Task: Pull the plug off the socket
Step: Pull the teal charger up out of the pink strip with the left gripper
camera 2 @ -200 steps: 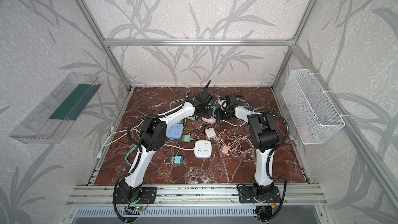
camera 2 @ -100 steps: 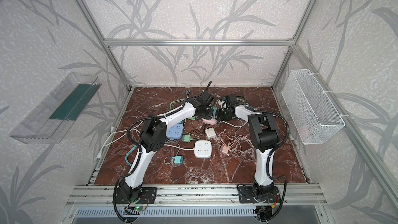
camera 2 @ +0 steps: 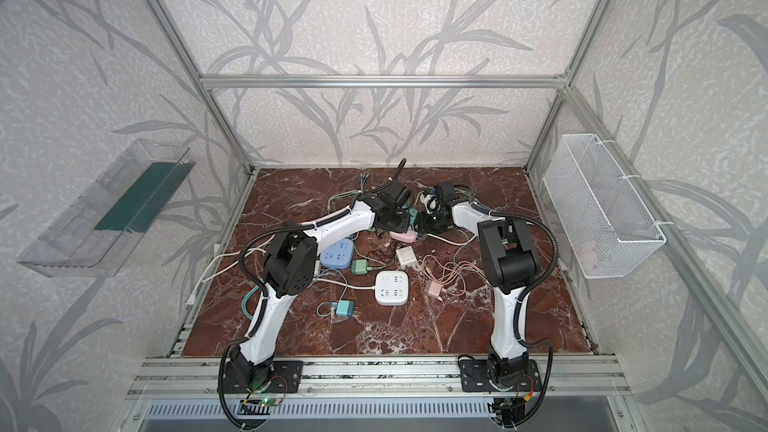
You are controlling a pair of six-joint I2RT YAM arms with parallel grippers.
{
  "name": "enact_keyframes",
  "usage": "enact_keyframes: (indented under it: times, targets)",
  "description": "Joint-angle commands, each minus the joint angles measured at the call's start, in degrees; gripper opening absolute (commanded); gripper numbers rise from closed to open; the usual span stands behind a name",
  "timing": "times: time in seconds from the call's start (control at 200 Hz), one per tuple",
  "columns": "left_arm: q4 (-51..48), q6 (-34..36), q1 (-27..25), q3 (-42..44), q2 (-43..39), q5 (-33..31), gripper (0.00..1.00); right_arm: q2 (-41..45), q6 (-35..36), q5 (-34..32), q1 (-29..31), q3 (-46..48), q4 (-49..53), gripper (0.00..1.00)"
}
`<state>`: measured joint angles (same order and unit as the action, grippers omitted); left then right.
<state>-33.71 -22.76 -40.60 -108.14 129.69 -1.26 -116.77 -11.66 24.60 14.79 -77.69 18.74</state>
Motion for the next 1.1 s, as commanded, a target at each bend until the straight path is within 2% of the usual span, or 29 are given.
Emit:
enact_keyframes:
  times: [0.0, 0.57, 1.095]
  targets:
    - [2.49, 0.23, -0.69, -0.96, -4.21, 0.18, 0.1, -1.2, 1.51, -4.66, -0.02, 0.38, 5.45, 0.43]
    - [3.28, 4.13, -3.78, -2.17, -3.04, -2.94, 0.11, -1.79, 1.9, -5.7, 0.16, 0.52, 6.48, 0.43]
    - [5.05, 4.92, -5.28, -3.38, -1.11, -1.91, 0.11, -2.74, 0.85, -6.49, 0.83, -1.24, 6.98, 0.45]
